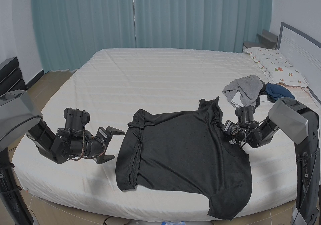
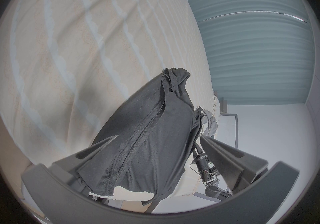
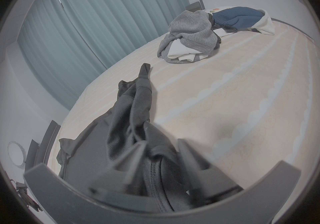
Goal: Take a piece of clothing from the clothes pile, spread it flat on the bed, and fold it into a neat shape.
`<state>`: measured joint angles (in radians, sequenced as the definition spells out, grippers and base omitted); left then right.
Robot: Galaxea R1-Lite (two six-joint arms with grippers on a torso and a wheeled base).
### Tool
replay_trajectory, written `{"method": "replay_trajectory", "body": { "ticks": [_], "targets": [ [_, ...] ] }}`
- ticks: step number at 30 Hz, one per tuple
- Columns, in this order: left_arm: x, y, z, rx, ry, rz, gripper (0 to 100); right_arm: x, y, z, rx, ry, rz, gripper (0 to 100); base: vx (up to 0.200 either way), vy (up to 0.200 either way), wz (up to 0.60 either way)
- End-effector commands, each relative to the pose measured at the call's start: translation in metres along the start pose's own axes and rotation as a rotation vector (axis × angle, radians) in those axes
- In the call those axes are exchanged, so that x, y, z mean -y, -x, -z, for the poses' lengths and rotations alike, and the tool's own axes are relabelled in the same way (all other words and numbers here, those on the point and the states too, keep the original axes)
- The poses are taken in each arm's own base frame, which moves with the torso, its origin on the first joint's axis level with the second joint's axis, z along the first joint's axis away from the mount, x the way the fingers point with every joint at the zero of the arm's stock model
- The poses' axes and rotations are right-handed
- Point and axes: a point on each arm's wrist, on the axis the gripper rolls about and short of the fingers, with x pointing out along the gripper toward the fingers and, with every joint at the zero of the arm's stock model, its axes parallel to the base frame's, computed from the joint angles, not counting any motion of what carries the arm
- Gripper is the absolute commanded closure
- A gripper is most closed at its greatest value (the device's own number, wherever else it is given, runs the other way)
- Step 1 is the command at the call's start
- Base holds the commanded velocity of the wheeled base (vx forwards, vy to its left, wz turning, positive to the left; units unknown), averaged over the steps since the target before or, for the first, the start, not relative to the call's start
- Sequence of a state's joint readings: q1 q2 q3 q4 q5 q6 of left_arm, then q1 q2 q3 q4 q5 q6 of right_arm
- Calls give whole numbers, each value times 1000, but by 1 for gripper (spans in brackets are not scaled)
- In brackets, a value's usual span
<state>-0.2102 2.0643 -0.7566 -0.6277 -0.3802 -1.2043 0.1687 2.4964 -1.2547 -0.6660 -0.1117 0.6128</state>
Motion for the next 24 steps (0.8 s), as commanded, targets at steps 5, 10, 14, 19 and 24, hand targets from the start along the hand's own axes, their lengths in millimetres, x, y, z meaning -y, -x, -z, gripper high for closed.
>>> {"method": "replay_trajectory", "body": {
  "ticks": [5, 10, 14, 19, 24],
  "targets": [
    [-5, -3, 2, -4, -9, -21, 0, 16, 6, -29, 62, -38, 20, 100, 0, 0, 0],
    [-6, -5, 3, -2, -14, -19, 0, 36, 7, -59, 122, -88, 13, 100, 0, 0, 0],
    [-6, -5, 3, -3, -14, -21, 0, 44, -1, -61, 118, -100, 2, 100, 0, 0, 0],
    [-6, -5, 3, -3, -14, -21, 0, 55, -9, -66, 144, -113, 17, 100, 0, 0, 0],
    [-6, -5, 3, -3, -17, -21, 0, 61, -9, -70, 154, -121, 23, 100, 0, 0, 0]
  ]
}}
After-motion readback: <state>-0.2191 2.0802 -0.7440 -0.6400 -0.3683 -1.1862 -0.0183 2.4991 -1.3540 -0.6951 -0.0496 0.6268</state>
